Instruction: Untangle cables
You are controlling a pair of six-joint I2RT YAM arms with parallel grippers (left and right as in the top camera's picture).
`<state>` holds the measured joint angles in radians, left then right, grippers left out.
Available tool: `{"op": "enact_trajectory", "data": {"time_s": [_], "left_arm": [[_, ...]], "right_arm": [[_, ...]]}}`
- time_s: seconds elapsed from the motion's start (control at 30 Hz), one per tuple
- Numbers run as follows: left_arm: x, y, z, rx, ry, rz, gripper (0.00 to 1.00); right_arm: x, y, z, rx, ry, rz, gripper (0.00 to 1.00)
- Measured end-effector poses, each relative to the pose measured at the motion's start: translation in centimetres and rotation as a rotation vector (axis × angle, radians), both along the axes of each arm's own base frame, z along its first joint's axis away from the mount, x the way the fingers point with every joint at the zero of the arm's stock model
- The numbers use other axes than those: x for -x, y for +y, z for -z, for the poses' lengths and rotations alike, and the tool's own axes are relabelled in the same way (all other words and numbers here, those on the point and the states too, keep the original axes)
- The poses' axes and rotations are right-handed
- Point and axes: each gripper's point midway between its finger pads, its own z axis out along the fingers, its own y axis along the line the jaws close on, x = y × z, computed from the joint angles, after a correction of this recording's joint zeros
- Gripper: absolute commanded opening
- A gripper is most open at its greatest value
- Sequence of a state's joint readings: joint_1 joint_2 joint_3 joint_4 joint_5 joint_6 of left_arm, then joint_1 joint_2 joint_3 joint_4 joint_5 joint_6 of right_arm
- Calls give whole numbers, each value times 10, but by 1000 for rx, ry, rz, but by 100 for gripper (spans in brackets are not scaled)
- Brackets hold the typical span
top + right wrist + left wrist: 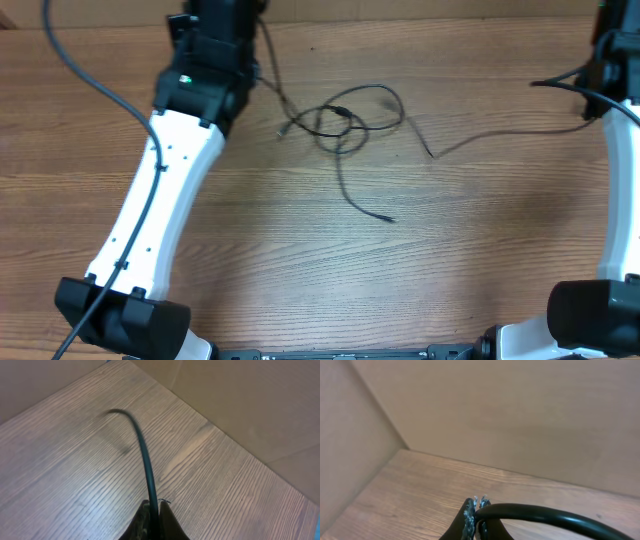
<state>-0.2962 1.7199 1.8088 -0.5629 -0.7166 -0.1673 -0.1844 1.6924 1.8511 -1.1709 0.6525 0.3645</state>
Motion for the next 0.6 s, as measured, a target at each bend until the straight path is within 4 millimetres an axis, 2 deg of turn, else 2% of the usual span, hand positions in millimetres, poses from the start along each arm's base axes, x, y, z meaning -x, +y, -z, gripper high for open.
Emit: {"op": "enact_trajectory", "data": {"time_s": [0.1, 0.3, 0.4, 0.6], "left_arm": [[-5, 24, 3, 42, -3, -22, 4], [-18, 60, -5, 122, -61, -14, 4], [-21, 63, -5, 132, -62, 6, 4], [-19, 44, 12, 162, 18, 97, 4]], "right_arm": [[7, -5, -7, -20, -34, 16, 4], [16, 6, -32, -44, -123, -15, 4], [16, 18, -39, -94, -160, -63, 4], [4, 47, -32, -227, -173, -214, 4]]}}
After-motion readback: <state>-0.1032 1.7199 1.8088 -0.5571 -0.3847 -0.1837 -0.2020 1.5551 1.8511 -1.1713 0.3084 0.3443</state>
